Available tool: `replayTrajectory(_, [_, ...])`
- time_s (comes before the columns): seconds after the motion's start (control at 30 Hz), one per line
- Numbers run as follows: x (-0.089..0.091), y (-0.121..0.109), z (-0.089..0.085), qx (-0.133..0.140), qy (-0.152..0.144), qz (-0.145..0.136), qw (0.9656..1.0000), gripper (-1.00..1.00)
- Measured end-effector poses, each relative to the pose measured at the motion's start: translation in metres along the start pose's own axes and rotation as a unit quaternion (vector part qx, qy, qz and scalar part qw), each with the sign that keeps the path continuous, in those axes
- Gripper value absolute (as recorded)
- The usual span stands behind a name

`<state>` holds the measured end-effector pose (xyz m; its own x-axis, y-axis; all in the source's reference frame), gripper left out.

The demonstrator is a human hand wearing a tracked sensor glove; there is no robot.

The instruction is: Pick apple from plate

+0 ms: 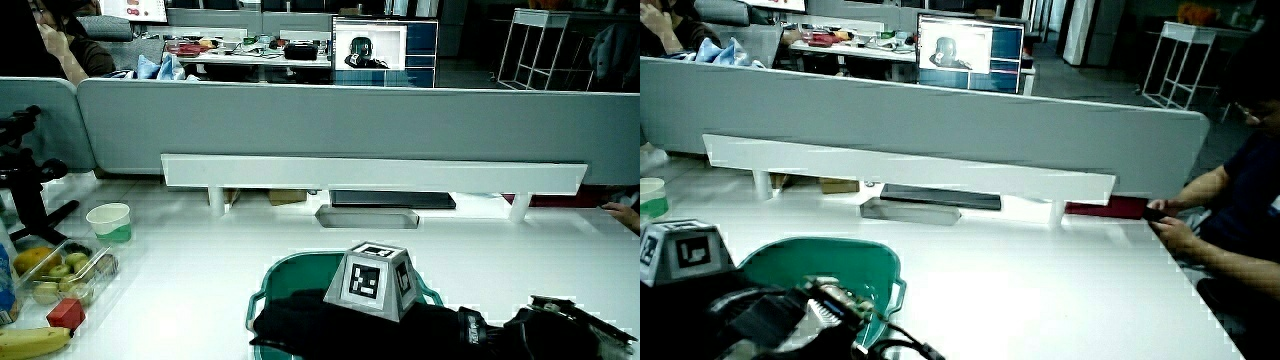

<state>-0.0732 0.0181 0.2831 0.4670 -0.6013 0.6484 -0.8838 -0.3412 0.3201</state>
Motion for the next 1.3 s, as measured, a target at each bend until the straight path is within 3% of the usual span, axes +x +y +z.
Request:
replayTrajectory(0.03, [0.004,0.002,-0.001,-0.002,0.011,0.006,0.9999,0.00])
replayTrajectory(0.07, [0.015,0.008,-0.011,-0.012,-0.014,-0.008,0.9998,0.00])
replayTrajectory(0.1, [0.017,0.005,-0.005,-0.006,0.022,0.003,0.9997,0.00])
replayTrajectory(0.13, [0.017,0.002,0.001,0.013,-0.003,-0.019,0.9997,0.00])
replayTrajectory(0.17, [0.018,0.000,0.006,0.022,0.017,-0.021,0.9994,0.00])
replayTrajectory(0.23, [0.025,0.001,0.006,0.031,-0.006,-0.040,0.9987,0.00])
replayTrajectory(0.27, [0.027,0.000,0.008,0.024,0.017,-0.033,0.9990,0.00])
replayTrajectory(0.33, [0.032,0.000,0.010,0.034,-0.008,-0.047,0.9983,0.00])
replayTrajectory(0.4, [0.039,-0.001,0.011,0.042,-0.002,-0.060,0.9973,0.00])
replayTrajectory(0.47, [0.047,-0.001,0.011,0.041,0.012,-0.065,0.9970,0.00])
replayTrajectory(0.5, [0.048,-0.001,0.013,0.042,-0.004,-0.073,0.9964,0.00])
replayTrajectory(0.57, [0.058,0.002,0.010,0.029,0.007,-0.084,0.9960,0.00])
replayTrajectory(0.6, [0.061,0.002,0.011,0.036,-0.006,-0.097,0.9946,0.00])
replayTrajectory(0.77, [0.084,0.007,0.006,0.024,0.018,-0.121,0.9922,0.00])
replayTrajectory(0.83, [0.094,0.008,0.004,0.022,0.014,-0.138,0.9901,0.00])
replayTrajectory(0.93, [0.107,0.008,0.004,0.021,0.047,-0.142,0.9885,0.00])
replayTrajectory(0.97, [0.113,0.009,0.001,0.016,0.036,-0.157,0.9868,0.00])
replayTrajectory(1.1, [0.128,0.011,-0.002,0.011,0.035,-0.179,0.9831,0.00])
replayTrajectory(1.17, [0.135,0.012,-0.005,0.003,0.052,-0.183,0.9817,0.00])
replayTrajectory(1.3, [0.148,0.012,-0.009,0.001,0.050,-0.206,0.9773,0.00])
